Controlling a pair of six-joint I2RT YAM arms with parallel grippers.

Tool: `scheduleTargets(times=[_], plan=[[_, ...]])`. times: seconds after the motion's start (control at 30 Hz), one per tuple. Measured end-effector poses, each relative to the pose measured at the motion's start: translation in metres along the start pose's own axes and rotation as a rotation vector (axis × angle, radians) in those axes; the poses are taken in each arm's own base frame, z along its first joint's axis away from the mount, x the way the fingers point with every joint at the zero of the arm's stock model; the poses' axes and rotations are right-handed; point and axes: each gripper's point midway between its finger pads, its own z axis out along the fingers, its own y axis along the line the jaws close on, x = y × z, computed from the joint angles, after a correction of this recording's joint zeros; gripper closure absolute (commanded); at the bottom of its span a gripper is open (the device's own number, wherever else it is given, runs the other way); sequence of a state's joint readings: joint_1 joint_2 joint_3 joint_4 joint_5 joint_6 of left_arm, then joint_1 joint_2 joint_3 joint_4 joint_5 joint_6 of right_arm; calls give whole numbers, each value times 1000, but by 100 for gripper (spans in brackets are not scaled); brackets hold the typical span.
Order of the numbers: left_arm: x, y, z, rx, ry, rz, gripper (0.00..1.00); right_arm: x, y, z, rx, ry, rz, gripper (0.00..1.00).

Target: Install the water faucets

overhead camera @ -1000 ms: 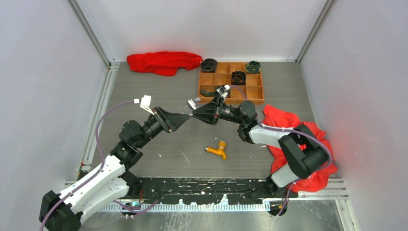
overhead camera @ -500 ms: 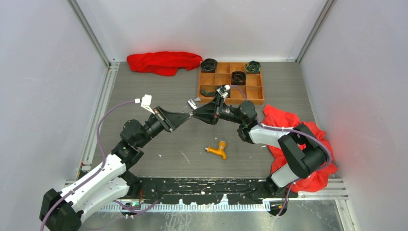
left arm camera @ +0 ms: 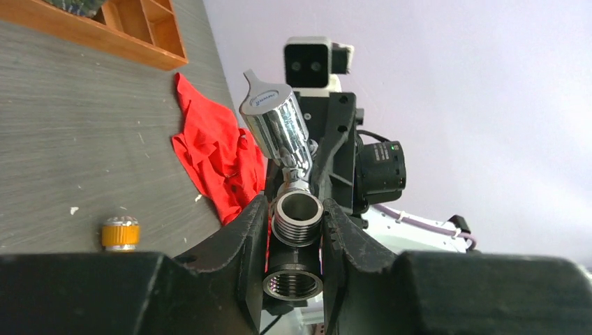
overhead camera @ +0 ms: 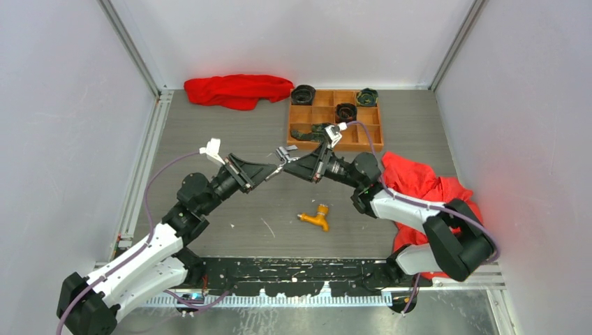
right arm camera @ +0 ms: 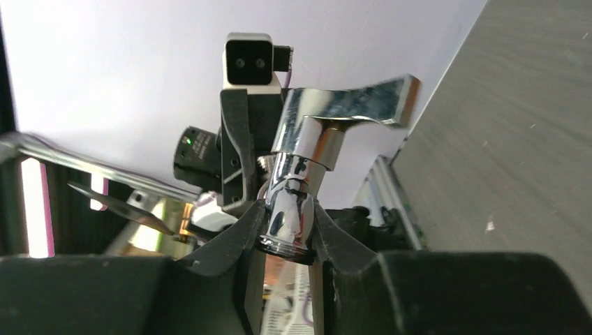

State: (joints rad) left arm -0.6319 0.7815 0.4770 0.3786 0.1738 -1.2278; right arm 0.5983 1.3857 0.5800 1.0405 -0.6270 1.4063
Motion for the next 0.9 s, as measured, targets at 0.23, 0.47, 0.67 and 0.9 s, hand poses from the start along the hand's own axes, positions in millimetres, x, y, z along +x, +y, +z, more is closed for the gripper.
scheduleTargets(times=[0.23, 0.47, 0.67, 0.9], plan=[[1, -7, -5, 2, -1, -85, 100, 18, 3, -20, -16, -30, -210, 100], [8, 2, -5, -25, 25, -160, 100, 28, -4, -31, -35, -40, -258, 100], [6, 7, -4, -46, 19, -153, 100, 23, -4, -30, -46, -50, -225, 27], [-2, 20, -6, -93, -20, -126, 100, 6, 6, -26, -99, -86, -136, 19]])
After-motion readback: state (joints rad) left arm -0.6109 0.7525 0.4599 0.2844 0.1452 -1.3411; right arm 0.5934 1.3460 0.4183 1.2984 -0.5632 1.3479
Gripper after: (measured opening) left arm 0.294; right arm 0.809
